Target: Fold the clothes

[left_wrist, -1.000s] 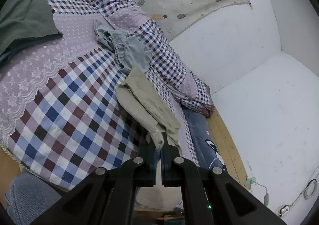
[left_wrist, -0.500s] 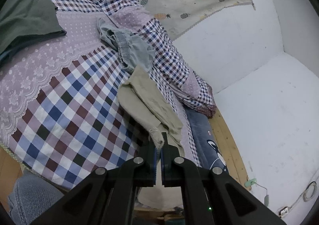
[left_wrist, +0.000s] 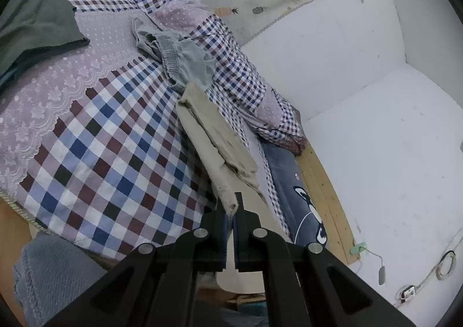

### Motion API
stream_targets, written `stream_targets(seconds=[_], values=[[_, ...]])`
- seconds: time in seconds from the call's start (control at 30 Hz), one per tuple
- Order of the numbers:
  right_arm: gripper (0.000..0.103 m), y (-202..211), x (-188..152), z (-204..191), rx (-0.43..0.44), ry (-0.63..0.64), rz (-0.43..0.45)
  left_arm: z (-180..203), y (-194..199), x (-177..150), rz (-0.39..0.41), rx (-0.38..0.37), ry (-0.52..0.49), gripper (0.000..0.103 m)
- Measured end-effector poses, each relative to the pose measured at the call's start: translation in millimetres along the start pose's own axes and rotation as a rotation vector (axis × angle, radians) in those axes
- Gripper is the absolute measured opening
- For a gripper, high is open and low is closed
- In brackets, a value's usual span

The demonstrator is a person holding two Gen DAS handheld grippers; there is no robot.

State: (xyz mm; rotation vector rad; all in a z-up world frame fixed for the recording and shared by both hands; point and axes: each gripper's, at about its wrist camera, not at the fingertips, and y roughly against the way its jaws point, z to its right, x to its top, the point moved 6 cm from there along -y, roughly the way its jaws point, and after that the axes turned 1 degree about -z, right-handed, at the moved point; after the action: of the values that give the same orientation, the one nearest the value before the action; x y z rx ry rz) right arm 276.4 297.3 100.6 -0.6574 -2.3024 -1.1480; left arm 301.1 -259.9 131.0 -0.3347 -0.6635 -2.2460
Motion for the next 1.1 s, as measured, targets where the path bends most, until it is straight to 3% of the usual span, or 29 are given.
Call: stream_targets(seconds=[0.4, 0.53, 0.63, 0.8, 1.03, 1.1], values=[[0.002, 88, 4, -53, 0.324, -0.087, 0.191, 29, 68, -10, 0.012, -0.041, -0.022, 0.001], [0.002, 125, 0, -67, 0.393, -0.075, 0.252, 41, 90, -22, -0.025, -0.082, 0.01, 0.001], [0.002, 151, -3, -75, 0.436, -0.057, 0.296, 60, 110, -29, -0.02, -0.097, -0.027, 0.001], [0.002, 194, 0, -87, 0.442, 0.018, 0.36, 76, 114, -22, 0.009, -0.124, -0.033, 0.001], [0.002, 195, 20, -66, 0.31, 0.009, 0.373, 91, 110, -7, 0.045, -0.16, -0.022, 0.001], [0.003, 195, 26, -60, 0.272, 0.005, 0.376, 87, 92, 5, 0.038, -0.155, 0.005, 0.001]])
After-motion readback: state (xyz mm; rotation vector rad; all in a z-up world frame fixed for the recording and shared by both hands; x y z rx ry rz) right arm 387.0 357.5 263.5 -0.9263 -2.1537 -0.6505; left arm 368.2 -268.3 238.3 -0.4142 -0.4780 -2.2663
